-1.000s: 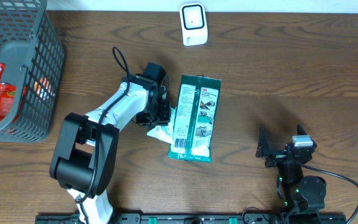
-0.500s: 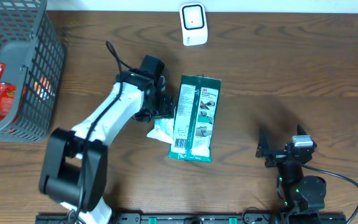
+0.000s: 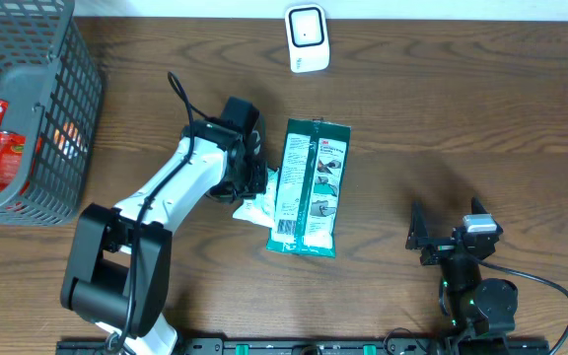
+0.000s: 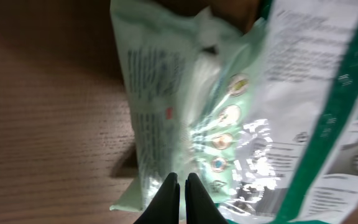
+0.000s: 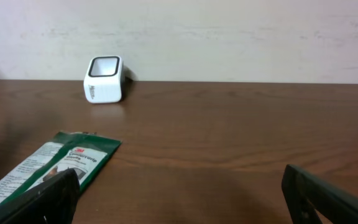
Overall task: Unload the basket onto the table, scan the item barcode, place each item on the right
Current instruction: 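Carry a pale green pouch out and place it beside the green package, then reach the left gripper into the basket and grasp the orange box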
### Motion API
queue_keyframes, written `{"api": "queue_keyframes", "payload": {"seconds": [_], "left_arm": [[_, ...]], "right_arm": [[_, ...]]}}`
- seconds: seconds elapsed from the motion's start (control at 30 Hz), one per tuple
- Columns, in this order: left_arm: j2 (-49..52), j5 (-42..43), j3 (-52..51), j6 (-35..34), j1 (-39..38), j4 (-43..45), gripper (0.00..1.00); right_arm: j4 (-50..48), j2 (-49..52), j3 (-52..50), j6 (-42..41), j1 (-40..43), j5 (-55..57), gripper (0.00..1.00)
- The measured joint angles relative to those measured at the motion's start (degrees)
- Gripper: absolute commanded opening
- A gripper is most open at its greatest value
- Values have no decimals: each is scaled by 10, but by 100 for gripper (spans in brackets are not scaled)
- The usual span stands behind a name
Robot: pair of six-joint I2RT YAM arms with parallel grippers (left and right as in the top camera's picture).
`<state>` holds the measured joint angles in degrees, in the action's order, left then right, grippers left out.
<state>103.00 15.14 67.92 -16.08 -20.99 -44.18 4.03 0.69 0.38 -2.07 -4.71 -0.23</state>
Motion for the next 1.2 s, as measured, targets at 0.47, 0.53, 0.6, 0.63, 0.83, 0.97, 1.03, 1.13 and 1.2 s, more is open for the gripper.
{"api": "queue_keyframes", "payload": {"seconds": [0.47, 0.53, 0.6, 0.63, 0.83, 0.97, 1.03, 1.13, 1.2], "left_arm": [[1, 8, -63, 0, 2, 80, 8], [-1, 8, -57, 0, 2, 74, 8], [-9, 8, -49, 0, 2, 70, 8], [-17, 8, -43, 0, 2, 68, 9], [-105, 9, 28, 0, 12, 6, 23], [-127, -9, 112, 10, 56, -96, 34], [-127, -23, 143, 12, 83, -128, 35], [-127, -38, 169, 20, 122, -156, 39], [-127, -44, 173, 24, 147, -164, 39]], "right_arm": [[0, 0, 0, 0, 0, 0, 99], [0, 0, 0, 0, 0, 0, 99], [0, 0, 0, 0, 0, 0, 99], [0, 0, 0, 0, 0, 0, 99], [0, 0, 0, 0, 0, 0, 99], [0, 0, 0, 0, 0, 0, 99], [0, 0, 0, 0, 0, 0, 99], [0, 0, 0, 0, 0, 0, 99], [0, 0, 0, 0, 0, 0, 99]]}}
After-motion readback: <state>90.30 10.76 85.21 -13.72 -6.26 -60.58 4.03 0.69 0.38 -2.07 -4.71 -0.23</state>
